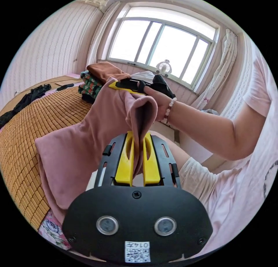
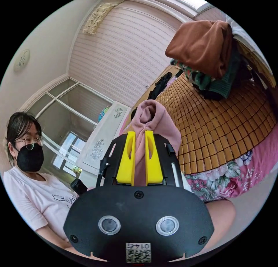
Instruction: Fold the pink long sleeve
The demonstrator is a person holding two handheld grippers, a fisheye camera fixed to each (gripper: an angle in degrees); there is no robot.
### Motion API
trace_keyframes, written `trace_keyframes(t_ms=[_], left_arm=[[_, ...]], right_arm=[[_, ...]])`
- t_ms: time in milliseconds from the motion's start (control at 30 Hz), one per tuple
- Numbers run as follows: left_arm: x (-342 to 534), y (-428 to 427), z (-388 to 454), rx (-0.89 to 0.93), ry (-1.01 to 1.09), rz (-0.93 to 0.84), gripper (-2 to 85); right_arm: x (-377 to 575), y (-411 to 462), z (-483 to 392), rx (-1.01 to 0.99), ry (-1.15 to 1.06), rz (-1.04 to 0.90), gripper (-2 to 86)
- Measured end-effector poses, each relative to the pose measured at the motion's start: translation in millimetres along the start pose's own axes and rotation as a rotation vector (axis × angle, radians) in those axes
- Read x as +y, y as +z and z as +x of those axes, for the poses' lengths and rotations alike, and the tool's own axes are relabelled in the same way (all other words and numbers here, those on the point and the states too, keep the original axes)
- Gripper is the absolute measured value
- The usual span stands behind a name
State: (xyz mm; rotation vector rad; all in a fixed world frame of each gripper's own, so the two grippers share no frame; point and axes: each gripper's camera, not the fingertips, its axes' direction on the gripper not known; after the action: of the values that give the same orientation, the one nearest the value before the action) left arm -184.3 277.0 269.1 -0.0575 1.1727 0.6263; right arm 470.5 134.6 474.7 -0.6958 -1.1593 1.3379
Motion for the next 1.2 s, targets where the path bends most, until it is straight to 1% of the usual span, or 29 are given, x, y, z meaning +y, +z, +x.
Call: trace_keyframes(t_ms=[67,100,167,200,267,300,333,367,433,500,567,633,700,800,867,933,1000,1033,1133,1200], left_arm=[[5,-20,-18,-0.045,-0.054,0.028,4.8],[9,-32,-32,-0.082,-0.099,0.038,4.8],[17,-49,-53,-0.14,-0.18,0.036,4.8],[25,-58,-67,-0.176,-0.242,0.019,4.9],[41,-66,-86,-0.231,-0.326,-0.026,5.0],[52,-66,-97,-0.246,-0.365,-0.081,5.0],[61,-65,-108,-0.251,-0.39,-0.155,5.1],[65,-65,-112,-0.26,-0.405,-0.189,5.1],[73,-74,-126,-0.28,-0.449,-0.253,5.2],[77,-87,-133,-0.287,-0.487,-0.245,5.3],[78,-102,-139,-0.299,-0.514,-0.219,5.3],[73,-121,-147,-0.314,-0.535,-0.146,5.0],[65,-128,-156,-0.291,-0.529,-0.096,4.8],[49,-119,-173,-0.317,-0.503,-0.059,5.8],[42,-102,-185,-0.354,-0.485,-0.097,7.5],[38,-70,-206,-0.376,-0.53,-0.239,9.2],[36,-55,-218,-0.317,-0.559,-0.325,7.9],[33,-55,-221,-0.281,-0.552,-0.318,5.9],[31,-61,-225,-0.281,-0.525,-0.341,2.2],[32,-61,-228,-0.27,-0.511,-0.357,1.0]], right_arm=[[-7,47,-18,-0.055,-0.052,-0.06,6.0],[-8,61,-23,-0.062,-0.068,-0.081,6.0],[-9,122,-43,-0.071,-0.112,-0.186,6.5],[-8,138,-48,-0.07,-0.131,-0.217,6.6],[5,204,-59,-0.011,-0.204,-0.361,7.0],[10,220,-59,0.018,-0.231,-0.401,7.1],[21,249,-60,0.106,-0.296,-0.484,6.8],[32,273,-59,0.192,-0.343,-0.551,6.4],[39,284,-64,0.196,-0.398,-0.526,5.9],[37,285,-69,0.18,-0.38,-0.528,6.3],[33,275,-80,0.075,-0.371,-0.516,7.6],[31,260,-93,0.034,-0.413,-0.472,8.0],[28,248,-105,0.023,-0.449,-0.435,7.9],[22,248,-119,0.102,-0.517,-0.422,6.7],[17,269,-125,0.219,-0.543,-0.461,4.6],[13,287,-127,0.244,-0.557,-0.471,3.6],[8,308,-129,0.235,-0.551,-0.526,2.9],[5,324,-129,0.261,-0.544,-0.58,2.5],[6,356,-128,0.372,-0.574,-0.657,1.3],[15,374,-116,0.394,-0.576,-0.718,0.6]])
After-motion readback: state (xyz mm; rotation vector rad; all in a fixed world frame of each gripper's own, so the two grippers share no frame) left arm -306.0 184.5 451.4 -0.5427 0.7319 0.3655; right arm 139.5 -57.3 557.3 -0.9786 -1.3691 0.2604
